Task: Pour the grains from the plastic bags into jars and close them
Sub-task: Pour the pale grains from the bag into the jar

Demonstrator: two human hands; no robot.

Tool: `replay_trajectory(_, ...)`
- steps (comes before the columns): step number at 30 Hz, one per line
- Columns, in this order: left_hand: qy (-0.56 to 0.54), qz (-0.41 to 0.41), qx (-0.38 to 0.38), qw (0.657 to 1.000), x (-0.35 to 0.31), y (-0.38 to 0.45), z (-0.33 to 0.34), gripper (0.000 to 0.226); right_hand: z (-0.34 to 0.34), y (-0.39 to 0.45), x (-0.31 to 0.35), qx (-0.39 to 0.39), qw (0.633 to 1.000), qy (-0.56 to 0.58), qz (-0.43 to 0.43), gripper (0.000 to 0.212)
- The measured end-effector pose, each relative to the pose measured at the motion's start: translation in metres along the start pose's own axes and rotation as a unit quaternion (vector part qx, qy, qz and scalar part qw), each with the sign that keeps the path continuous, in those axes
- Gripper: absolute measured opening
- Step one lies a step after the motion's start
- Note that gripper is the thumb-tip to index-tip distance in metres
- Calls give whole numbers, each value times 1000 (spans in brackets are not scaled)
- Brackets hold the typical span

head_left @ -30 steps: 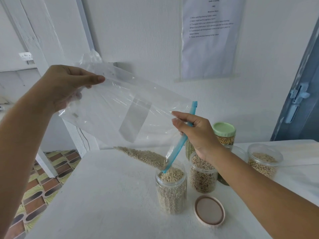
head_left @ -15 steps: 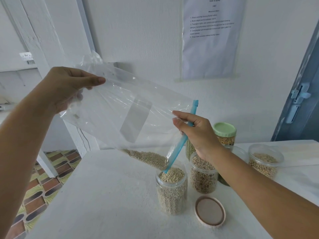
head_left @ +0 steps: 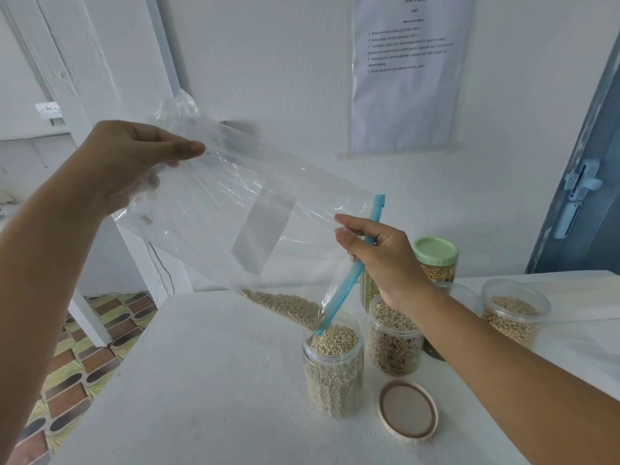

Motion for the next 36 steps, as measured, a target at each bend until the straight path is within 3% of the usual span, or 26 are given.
replay_trajectory(9,4,4,6,1000,-5,-1,2,44,-3,-1,-1,-7,1000,-2,-1,26)
replay_trajectory(14,16,17,-3,1000,-15,-5,5,25,-3,-2,-1,-13,1000,8,-3,26)
replay_trajectory(17,21,35,0,999,-22,-4,4,27,-5,-2,2,-18,1000,18,-10,26)
replay_trajectory(21,38,41,28,998,-21,-4,4,39,-6,-3,0,-19,999,24,-11,25)
replay_trajectory(26,53,39,64,996,-15,-8,8,28,-8,-6,-5,-24,1000,15,-6,24)
replay_trajectory(30,48,48,111,992,-16,-18,12,67,-8,-6,-5,-22,1000,11,-5,24)
replay_trajectory(32,46,43,116,991,-13,-18,11,66,-7,-6,-4,-20,1000,12,-4,24)
replay_trajectory(36,46,38,108,992,-9,-20,6,87,-5,-7,-4,-17,1000,10,-1,24)
Point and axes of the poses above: each hand's wrist, its own y-axis towards the middle knuckle, its own z-axis out of the palm, x = y × z, the point moved 8 cm from there along y, towards the middle knuckle, and after that the axes turned 10 degrees about x, right-handed, at the moved point
